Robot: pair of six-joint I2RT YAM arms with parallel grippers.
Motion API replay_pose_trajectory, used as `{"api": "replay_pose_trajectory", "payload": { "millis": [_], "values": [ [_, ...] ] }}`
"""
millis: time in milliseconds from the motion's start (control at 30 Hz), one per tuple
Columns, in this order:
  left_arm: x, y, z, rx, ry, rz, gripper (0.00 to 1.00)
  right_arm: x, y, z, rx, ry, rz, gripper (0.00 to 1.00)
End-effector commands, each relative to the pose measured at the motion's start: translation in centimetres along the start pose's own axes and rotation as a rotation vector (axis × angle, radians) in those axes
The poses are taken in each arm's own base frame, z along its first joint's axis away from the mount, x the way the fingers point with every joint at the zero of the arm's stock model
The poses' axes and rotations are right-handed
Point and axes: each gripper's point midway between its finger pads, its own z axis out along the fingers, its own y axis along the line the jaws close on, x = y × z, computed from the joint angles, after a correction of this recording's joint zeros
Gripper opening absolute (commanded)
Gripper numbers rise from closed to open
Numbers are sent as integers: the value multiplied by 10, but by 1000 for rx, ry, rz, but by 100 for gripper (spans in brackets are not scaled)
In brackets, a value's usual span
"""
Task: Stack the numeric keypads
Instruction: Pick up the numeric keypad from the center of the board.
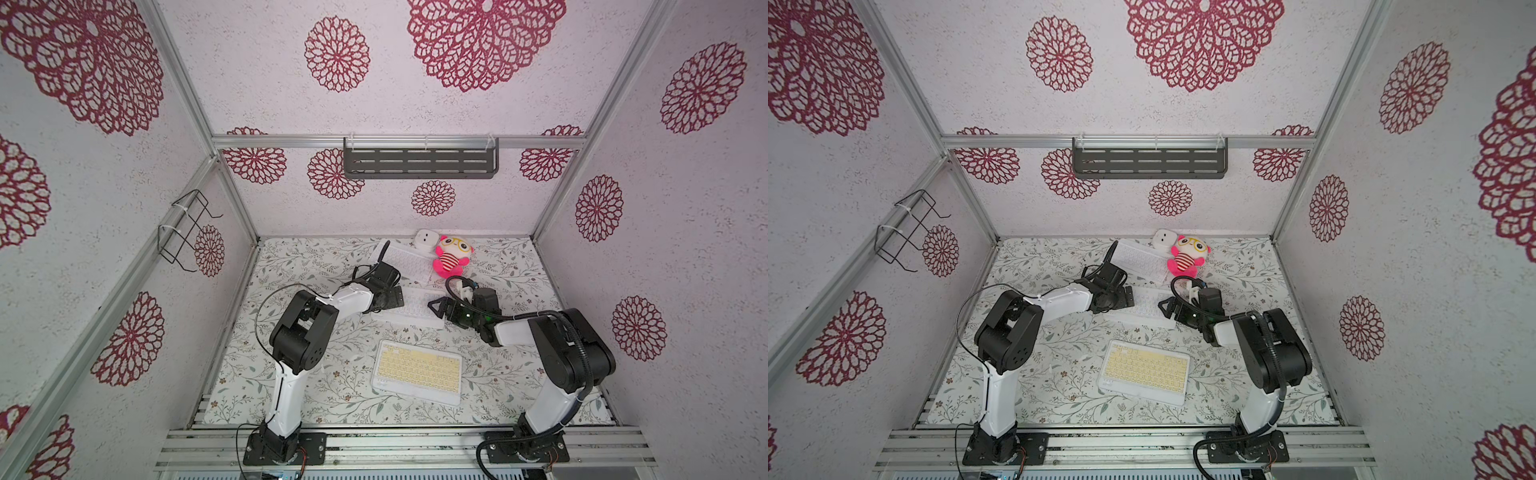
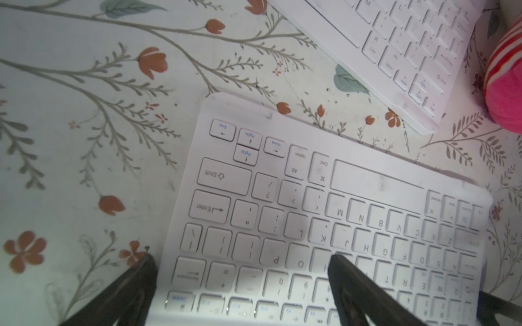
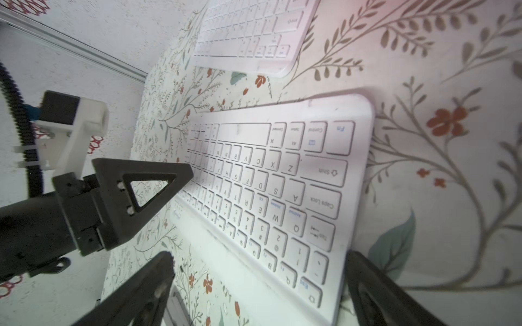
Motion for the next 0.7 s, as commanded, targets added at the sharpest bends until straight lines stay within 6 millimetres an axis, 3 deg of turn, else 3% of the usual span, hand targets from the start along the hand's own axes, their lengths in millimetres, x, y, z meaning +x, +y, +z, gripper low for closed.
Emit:
{"api": "replay_pose_trajectory", "payload": {
  "millis": [0, 300, 667],
  "values": [
    [106, -33, 31, 186, 346, -2, 97, 68, 59, -4, -330, 310, 111, 97],
    [106, -38, 30, 224, 346, -6, 97, 58, 63, -2, -434, 265, 180, 97],
    [106, -29, 29, 205, 343, -19, 98, 48, 42, 3, -364, 207, 201, 91]
  ]
}}
